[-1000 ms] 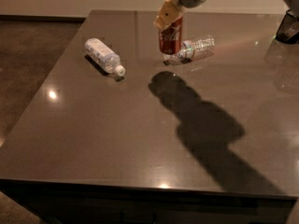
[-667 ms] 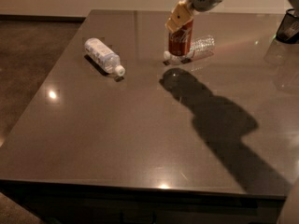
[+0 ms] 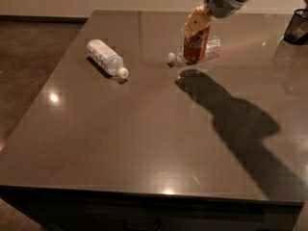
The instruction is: Move coke can near water bottle
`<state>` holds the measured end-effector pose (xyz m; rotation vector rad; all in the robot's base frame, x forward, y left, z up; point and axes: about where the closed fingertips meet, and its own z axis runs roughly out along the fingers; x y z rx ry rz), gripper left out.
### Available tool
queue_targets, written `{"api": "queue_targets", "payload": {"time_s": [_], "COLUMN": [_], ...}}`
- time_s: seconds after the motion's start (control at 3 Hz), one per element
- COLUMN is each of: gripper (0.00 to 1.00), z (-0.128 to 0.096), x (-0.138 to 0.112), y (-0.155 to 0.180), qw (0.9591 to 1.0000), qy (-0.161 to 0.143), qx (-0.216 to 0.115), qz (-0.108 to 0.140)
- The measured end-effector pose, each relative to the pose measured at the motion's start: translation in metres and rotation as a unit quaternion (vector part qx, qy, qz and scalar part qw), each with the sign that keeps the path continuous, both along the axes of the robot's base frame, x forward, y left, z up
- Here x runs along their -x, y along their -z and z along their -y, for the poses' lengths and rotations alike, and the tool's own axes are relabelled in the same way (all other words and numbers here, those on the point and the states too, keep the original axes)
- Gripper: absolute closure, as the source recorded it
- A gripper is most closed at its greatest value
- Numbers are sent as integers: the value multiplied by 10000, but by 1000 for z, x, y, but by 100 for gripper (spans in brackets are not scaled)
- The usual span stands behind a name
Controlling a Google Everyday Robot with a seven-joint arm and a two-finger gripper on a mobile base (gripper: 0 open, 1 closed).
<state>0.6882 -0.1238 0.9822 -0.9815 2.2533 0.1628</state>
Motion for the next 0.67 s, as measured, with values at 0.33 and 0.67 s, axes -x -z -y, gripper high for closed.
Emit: {"api": "queue_targets", "payload": {"time_s": [0.33, 0.67], "gripper": [100, 98], "z": [8, 16], "x": [-2, -3], "y": [11, 24], "qw": [9999, 9998], "qy": [81, 186], "qx": [-57, -68], "qz": [-41, -79]}}
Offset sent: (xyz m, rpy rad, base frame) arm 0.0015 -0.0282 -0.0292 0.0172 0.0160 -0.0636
